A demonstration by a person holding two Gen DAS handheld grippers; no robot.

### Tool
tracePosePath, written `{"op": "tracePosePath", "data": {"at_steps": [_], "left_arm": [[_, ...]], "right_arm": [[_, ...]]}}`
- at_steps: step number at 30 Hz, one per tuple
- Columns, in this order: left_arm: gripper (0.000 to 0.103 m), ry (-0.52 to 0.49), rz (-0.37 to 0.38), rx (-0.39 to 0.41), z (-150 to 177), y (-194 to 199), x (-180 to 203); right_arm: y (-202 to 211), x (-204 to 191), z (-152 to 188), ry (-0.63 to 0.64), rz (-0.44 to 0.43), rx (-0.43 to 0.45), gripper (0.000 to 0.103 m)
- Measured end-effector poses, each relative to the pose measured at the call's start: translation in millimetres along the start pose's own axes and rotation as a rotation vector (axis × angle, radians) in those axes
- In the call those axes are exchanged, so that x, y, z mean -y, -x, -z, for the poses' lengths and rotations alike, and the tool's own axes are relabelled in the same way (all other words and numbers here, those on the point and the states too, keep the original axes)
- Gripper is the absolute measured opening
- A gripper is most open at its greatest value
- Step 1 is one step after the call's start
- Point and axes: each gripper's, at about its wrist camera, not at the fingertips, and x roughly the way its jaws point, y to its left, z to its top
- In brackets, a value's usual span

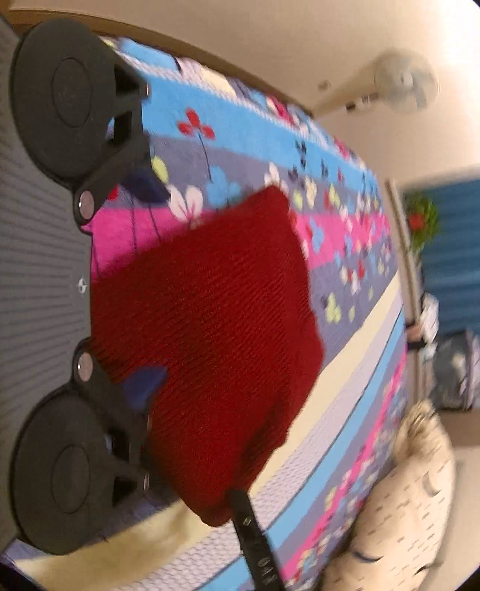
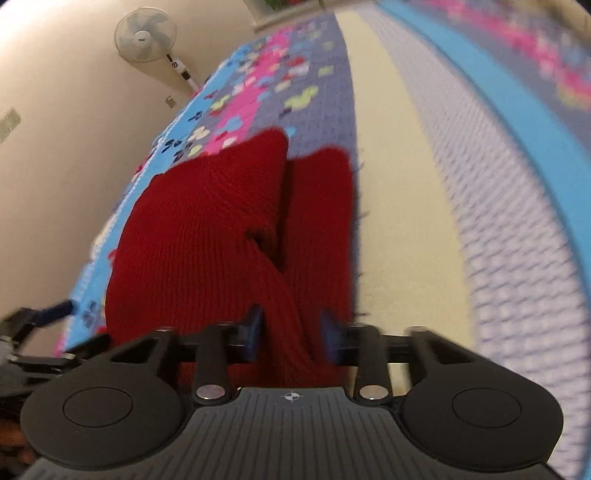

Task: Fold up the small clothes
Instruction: 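Open both tools and pull them back from the folded sweater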

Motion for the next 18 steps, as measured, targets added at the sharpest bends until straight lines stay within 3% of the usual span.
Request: {"op": "tracePosePath", "data": {"at_steps": [1,3,9,13,18], "left_arm": [[0.103,0.021,-0.017,0.02,1,11,0],[0.103,0.053,-0.033,0.045,2,34,4],[0.103,0.154,-0.026,0.081,23,92,24],[0.103,0.215,-0.011,0.069,45,110,38],[0.103,0.284,-0.002,0.088,61,123,44]], "right_arm": [[10,-5,5,0.037,0.033,0.035,0.078],[28,-12,16,0.081,0.069,0.075,0.086],[76,-26,50,0.11,0.104,0.174,0.09],[107,-36,74,0.098,0.101,0.242,0.092],[119,-48,99,0.096,0.101,0.253,0.094]]}}
